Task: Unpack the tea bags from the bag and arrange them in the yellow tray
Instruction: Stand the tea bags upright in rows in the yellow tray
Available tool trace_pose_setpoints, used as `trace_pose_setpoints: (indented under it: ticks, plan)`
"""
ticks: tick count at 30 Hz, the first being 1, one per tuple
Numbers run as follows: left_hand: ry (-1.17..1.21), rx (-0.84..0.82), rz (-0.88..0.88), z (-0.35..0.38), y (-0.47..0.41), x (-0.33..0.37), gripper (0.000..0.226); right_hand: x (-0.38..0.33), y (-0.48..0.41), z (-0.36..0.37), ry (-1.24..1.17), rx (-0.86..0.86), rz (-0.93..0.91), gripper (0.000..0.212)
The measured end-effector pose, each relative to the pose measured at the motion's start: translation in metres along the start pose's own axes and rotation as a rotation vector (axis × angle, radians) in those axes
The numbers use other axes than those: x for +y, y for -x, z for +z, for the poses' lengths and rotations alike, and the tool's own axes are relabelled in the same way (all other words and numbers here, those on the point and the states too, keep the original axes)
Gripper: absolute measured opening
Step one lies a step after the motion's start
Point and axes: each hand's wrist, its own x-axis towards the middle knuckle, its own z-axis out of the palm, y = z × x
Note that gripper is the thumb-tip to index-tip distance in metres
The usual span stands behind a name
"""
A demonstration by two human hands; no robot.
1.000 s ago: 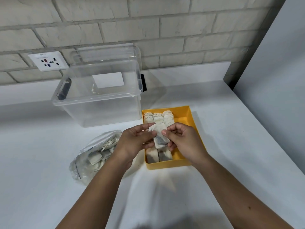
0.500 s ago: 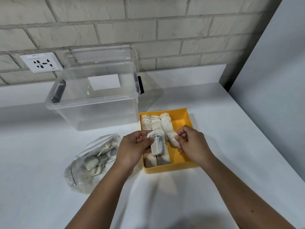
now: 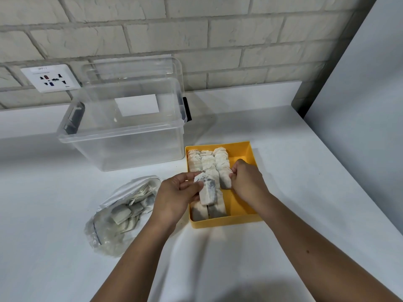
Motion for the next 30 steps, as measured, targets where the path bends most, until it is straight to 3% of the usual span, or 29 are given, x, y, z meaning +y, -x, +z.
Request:
trace_pose_setpoints:
  ticks: [6, 11, 16, 24, 30]
  plan:
    - [0.011, 0.001, 0.003, -0.001, 0.0, 0.001, 0.021, 0.001, 0.002, 0.001, -0.09, -0.042, -0.004, 0.018]
    - [0.011, 0.024, 0.003, 0.001, -0.001, 0.002, 0.021, 0.0, 0.025, -0.019, -0.254, 0.096, -0.098, 0.018]
    - [0.038, 0.004, 0.012, 0.008, 0.003, 0.004, 0.019, -0.017, 0.049, -0.035, -0.545, -0.031, -0.132, 0.017]
    - [-0.022, 0.008, 0.05, 0.011, 0.004, 0.007, 0.012, -0.006, 0.049, -0.041, -0.427, 0.08, -0.118, 0.013]
    - [-0.224, 0.043, 0.116, 0.0, 0.003, 0.001, 0.015, 0.012, 0.042, -0.038, -0.095, -0.14, -0.071, 0.013]
